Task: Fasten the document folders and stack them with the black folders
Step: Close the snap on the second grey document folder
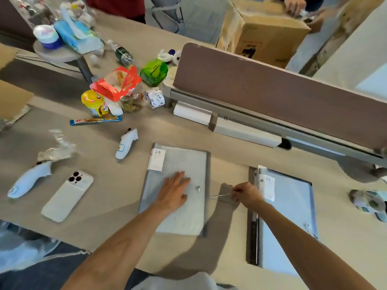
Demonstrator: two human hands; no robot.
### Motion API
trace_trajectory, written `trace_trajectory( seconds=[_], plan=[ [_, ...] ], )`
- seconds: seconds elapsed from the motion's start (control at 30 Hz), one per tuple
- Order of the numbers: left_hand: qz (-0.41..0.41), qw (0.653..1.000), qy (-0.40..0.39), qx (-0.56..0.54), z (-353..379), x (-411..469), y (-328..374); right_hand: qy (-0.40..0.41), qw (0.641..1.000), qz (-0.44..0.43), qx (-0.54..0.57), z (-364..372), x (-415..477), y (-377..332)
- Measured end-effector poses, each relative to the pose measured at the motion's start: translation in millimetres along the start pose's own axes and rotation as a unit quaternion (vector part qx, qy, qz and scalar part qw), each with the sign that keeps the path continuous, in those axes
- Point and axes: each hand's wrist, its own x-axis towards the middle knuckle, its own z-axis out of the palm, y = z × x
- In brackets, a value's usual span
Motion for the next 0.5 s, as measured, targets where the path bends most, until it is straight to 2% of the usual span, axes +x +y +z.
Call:
trace_trajectory(
  seconds=[0.1,0.2,0.3,0.5],
  plan=[
    [0.031,0.998,-0.044,0.033,6.8,9.5,13.5,-0.039,0.997,-0.021,-0.059,-6.5,-7.4,9.8],
    [0.023,0.995,-0.080,0.054,12.4,11.8,19.2,-0.032,0.995,-0.056,-0.079,-13.1,-16.7,20.1],
    [0.008,0.994,-0.085,0.068,12.9,12.6,24.4,-0.025,0.994,-0.076,-0.080,-22.0,-25.6,32.5],
    [-0.099,0.989,-0.088,0.065,13.6,0.1,46.7,-0.033,0.991,-0.114,-0.058,-41.7,-37.6,59.7]
  ],
)
